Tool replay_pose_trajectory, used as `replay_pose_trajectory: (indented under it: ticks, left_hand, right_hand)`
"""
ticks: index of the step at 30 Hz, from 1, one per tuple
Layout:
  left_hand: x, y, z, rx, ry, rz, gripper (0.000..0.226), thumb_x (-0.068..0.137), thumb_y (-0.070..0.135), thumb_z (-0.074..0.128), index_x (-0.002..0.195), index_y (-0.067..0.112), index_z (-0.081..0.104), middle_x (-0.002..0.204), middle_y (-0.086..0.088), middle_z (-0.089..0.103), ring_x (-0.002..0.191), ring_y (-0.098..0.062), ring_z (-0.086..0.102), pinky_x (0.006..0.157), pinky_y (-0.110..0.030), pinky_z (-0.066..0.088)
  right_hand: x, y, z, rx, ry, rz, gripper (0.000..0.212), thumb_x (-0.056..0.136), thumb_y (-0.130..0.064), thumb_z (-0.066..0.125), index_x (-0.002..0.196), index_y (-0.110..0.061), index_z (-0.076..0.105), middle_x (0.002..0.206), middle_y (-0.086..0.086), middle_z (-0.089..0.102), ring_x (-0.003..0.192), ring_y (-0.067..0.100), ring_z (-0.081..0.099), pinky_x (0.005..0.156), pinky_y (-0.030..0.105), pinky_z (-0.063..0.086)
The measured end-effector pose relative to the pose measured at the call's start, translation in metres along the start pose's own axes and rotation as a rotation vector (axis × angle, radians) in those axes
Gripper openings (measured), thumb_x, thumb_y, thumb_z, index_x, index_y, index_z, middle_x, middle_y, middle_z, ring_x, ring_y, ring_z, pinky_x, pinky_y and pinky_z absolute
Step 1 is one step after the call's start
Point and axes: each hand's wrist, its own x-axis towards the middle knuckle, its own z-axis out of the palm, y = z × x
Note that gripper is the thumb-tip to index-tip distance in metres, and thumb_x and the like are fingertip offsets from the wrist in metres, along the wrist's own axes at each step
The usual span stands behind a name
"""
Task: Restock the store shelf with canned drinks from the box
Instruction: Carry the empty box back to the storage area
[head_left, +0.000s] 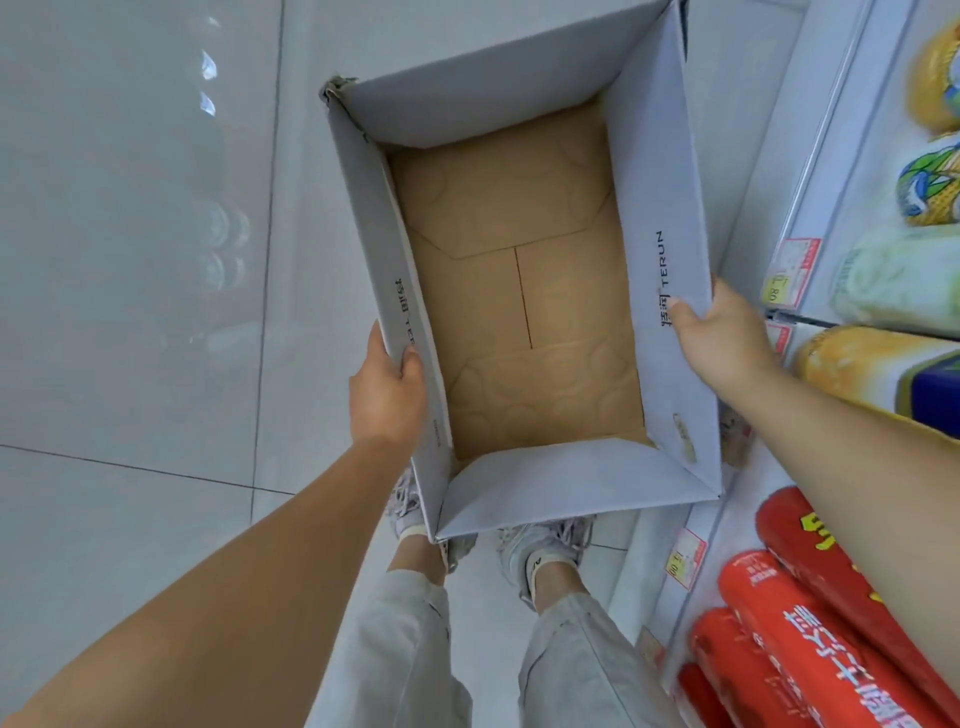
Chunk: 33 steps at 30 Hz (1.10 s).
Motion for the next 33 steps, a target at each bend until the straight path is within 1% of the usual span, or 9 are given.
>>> replay_pose_trajectory:
  ticks: [4, 8, 10, 12, 16, 20, 25, 30, 33]
  left_hand:
    - [-0.033, 0.029, -0.067, -0.018, 0.025, 0.043, 0.04, 0.101, 0.023, 0.043, 0.141, 0.027, 0.042, 0.125, 0.003, 0.061, 0.097, -0.018, 0.062, 0.083, -0.034, 0.055]
    - [-0.079, 0.054, -0.15, -0.036, 0.077, 0.063, 0.033, 0.099, 0.022, 0.043, 0.132, 0.026, 0.049, 0.11, 0.007, 0.066, 0.08, -0.007, 0.061, 0.064, -0.022, 0.05]
    - [-0.106, 0.065, -0.193, -0.073, 0.11, 0.048, 0.029, 0.099, 0.023, 0.044, 0.126, 0.026, 0.053, 0.102, 0.007, 0.067, 0.076, -0.004, 0.06, 0.061, -0.025, 0.051]
    - [-0.135, 0.074, -0.237, -0.114, 0.135, 0.041, 0.029, 0.097, 0.025, 0.044, 0.124, 0.03, 0.054, 0.099, 0.008, 0.067, 0.077, -0.013, 0.063, 0.067, -0.034, 0.055]
    - [-0.203, 0.083, -0.328, -0.167, 0.194, 0.082, 0.043, 0.1, 0.025, 0.043, 0.14, 0.039, 0.041, 0.109, 0.018, 0.056, 0.08, -0.003, 0.058, 0.061, -0.024, 0.049]
    - [-0.27, 0.069, -0.406, -0.264, 0.303, 0.056, 0.046, 0.1, 0.024, 0.044, 0.144, 0.038, 0.039, 0.118, 0.013, 0.059, 0.087, -0.01, 0.059, 0.061, -0.017, 0.045]
    - [-0.344, 0.022, -0.453, -0.453, 0.45, -0.074, 0.044, 0.099, 0.023, 0.046, 0.141, 0.037, 0.044, 0.12, 0.006, 0.065, 0.098, -0.02, 0.061, 0.081, -0.033, 0.052]
    - [-0.414, -0.052, -0.449, -0.603, 0.614, -0.362, 0.034, 0.097, 0.031, 0.047, 0.131, 0.026, 0.053, 0.084, -0.001, 0.069, 0.081, -0.028, 0.063, 0.074, -0.039, 0.054]
    - [-0.464, -0.102, -0.435, -0.696, 0.717, -0.545, 0.033, 0.098, 0.032, 0.047, 0.12, 0.009, 0.056, 0.1, -0.016, 0.069, 0.093, -0.038, 0.062, 0.077, -0.038, 0.051]
  right_hand:
    - [-0.052, -0.054, -0.03, 0.009, 0.03, -0.026, 0.03, 0.098, -0.025, 0.049, 0.125, -0.016, 0.056, 0.107, 0.003, 0.062, 0.1, 0.024, 0.058, 0.077, 0.027, 0.038]
    - [-0.118, -0.125, -0.068, 0.001, 0.024, -0.094, 0.029, 0.098, -0.026, 0.049, 0.125, -0.019, 0.057, 0.112, 0.005, 0.064, 0.101, 0.025, 0.059, 0.076, 0.028, 0.037]
    - [-0.156, -0.164, -0.088, -0.033, 0.026, -0.115, 0.031, 0.098, -0.025, 0.049, 0.127, -0.021, 0.055, 0.115, 0.006, 0.064, 0.105, 0.028, 0.058, 0.076, 0.028, 0.035]
    - [-0.194, -0.201, -0.105, -0.061, 0.048, -0.153, 0.031, 0.096, -0.026, 0.049, 0.126, -0.023, 0.055, 0.114, 0.008, 0.065, 0.102, 0.029, 0.058, 0.076, 0.03, 0.036]
    - [-0.275, -0.273, -0.133, -0.088, 0.039, -0.238, 0.032, 0.095, -0.028, 0.049, 0.126, -0.026, 0.055, 0.104, 0.006, 0.064, 0.086, 0.024, 0.052, 0.074, 0.032, 0.039]
    - [-0.356, -0.339, -0.145, -0.153, -0.008, -0.368, 0.03, 0.096, -0.028, 0.047, 0.125, -0.026, 0.055, 0.095, 0.004, 0.061, 0.083, 0.025, 0.051, 0.072, 0.032, 0.039]
    - [-0.433, -0.396, -0.129, -0.298, -0.085, -0.577, 0.025, 0.095, -0.023, 0.047, 0.117, -0.021, 0.058, 0.085, 0.003, 0.061, 0.079, 0.029, 0.052, 0.068, 0.033, 0.04]
    - [-0.506, -0.438, -0.083, -0.529, -0.214, -0.829, 0.027, 0.096, -0.02, 0.051, 0.121, -0.012, 0.059, 0.102, 0.019, 0.067, 0.086, 0.037, 0.058, 0.065, 0.032, 0.036]
    - [-0.561, -0.447, -0.039, -0.66, -0.351, -0.993, 0.03, 0.097, -0.019, 0.051, 0.126, -0.018, 0.056, 0.093, 0.014, 0.068, 0.071, 0.028, 0.054, 0.06, 0.031, 0.037]
